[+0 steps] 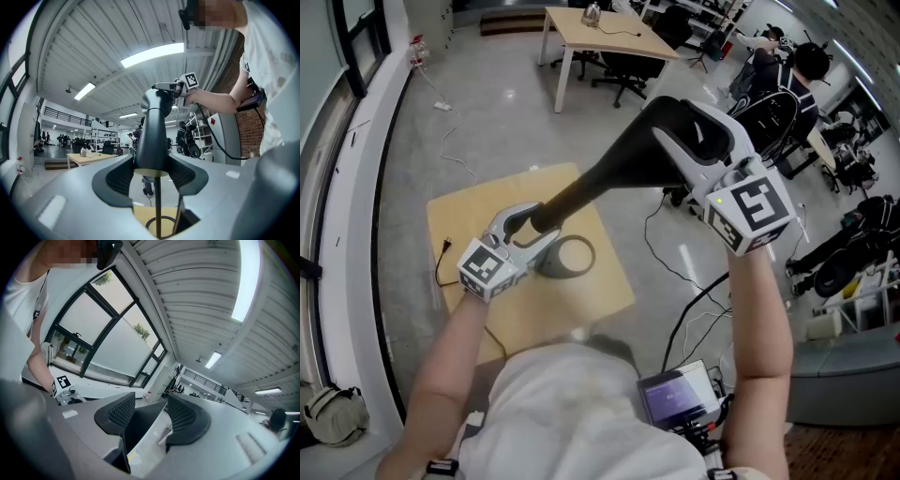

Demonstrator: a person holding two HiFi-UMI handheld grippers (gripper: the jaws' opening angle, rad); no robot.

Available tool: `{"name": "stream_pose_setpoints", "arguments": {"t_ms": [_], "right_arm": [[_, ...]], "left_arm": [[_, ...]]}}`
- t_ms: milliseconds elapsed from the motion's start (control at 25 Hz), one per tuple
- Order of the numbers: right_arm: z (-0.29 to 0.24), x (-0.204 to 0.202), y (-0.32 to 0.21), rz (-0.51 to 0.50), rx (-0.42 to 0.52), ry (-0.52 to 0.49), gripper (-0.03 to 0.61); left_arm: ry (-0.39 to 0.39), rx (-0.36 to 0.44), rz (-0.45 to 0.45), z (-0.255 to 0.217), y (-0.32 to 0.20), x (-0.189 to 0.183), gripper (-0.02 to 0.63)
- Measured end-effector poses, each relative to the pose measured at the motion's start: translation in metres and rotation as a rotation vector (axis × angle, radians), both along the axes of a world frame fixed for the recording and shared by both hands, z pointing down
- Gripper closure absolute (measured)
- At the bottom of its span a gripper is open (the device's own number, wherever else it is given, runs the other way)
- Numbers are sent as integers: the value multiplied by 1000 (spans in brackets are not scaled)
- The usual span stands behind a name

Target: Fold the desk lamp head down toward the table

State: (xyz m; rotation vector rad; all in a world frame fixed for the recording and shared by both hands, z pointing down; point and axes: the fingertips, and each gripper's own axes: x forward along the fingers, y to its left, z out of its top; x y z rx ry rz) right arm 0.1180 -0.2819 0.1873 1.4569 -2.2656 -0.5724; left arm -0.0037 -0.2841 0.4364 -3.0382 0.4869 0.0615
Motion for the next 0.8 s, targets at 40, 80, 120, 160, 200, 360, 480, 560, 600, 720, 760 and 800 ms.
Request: {"name": "stream_pose_setpoints", "arguments": {"t_ms": [40,80,120,160,200,360,480,560,600,720,760,800], "right_arm": [[0,1,-1,-1,-2,-6,350],[1,3,-2,-2,-4,-16,349],[2,5,-2,-2,-7,-28,348],[3,9,-2,0,-8,-45,348],[4,12,-3,3,-7,-64,348],[9,23,-4,10,-7,-123,348],[13,30,-4,11,-13,-160,351],[15,34,-4,10,-13,-179,351],[16,35,-4,7,-12,-186,351],[16,35,-3,-4,-10,-196,351],[15,35,-2,-8,-8,-200,351],[15,34,-3,-11,-5,-205,351]], "left_arm": [[-1,4,-1,-1,-1,-1,383],[-2,7,-3,-2,-1,-1,383],[-3,7,-6,-3,-1,-2,384],[-4,6,-9,-3,-1,-3,383],[-5,3,-12,-3,-1,-4,385],[-23,10,-21,-7,-1,-7,383],[-42,29,-18,-11,0,-8,383],[-49,26,-22,-10,-1,-8,385],[-49,25,-23,-9,-1,-9,385],[-50,34,-21,-11,1,-9,385],[-50,31,-22,-11,0,-9,385],[-52,28,-23,-11,0,-10,385]]}}
